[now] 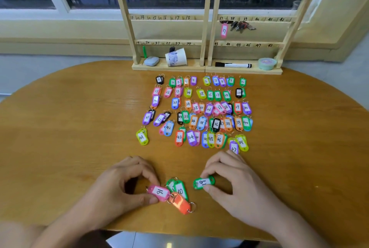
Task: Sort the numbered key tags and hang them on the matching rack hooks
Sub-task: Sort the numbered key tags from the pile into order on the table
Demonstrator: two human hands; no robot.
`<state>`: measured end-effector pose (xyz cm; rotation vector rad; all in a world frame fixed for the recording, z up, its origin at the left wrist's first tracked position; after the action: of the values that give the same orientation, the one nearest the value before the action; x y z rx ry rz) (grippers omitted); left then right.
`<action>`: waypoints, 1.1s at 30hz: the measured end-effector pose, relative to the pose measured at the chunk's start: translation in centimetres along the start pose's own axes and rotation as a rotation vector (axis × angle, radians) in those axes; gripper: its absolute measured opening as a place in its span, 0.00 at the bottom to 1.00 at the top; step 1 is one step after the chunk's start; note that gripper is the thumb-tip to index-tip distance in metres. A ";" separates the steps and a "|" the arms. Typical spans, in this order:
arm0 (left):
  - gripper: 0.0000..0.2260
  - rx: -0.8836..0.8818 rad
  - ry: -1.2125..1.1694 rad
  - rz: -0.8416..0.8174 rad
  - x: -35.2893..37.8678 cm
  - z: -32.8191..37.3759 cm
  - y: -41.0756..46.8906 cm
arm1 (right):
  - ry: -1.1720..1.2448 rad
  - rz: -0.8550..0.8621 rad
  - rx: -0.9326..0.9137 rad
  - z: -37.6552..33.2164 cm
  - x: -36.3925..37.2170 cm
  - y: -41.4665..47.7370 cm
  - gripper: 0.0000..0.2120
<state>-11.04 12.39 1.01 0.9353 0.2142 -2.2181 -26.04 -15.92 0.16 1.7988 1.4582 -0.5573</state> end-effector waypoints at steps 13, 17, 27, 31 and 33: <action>0.14 -0.212 -0.195 0.014 -0.5 1.1 1.2 | 0.128 -0.171 0.239 -0.4 -2.3 1.3 0.11; 0.13 -0.241 -0.317 -0.005 -0.8 1.4 2.7 | 0.269 -0.072 0.315 0.4 -3.1 2.8 0.09; 0.11 -0.283 -0.502 0.357 0.0 3.8 12.0 | 0.578 0.316 0.434 4.5 -6.8 10.0 0.03; 0.13 -0.309 -0.573 0.391 0.5 3.5 16.3 | 0.438 0.490 0.454 8.3 -8.3 12.9 0.03; 0.13 -0.312 -0.600 0.420 0.8 3.2 17.7 | 0.387 0.552 0.482 10.2 -8.7 14.4 0.02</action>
<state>-1.39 -2.28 4.81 0.1078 0.0677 -1.8960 -13.33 -30.38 4.01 2.6848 1.0227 -0.2935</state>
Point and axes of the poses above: each hand's wrist, its own y-axis towards the middle knuckle, its own x-axis out of the palm, z = x × y, the point moved 1 cm from there along y, towards the middle knuckle, and after that the axes turned 7 degrees about z, right-handed, at the moved point
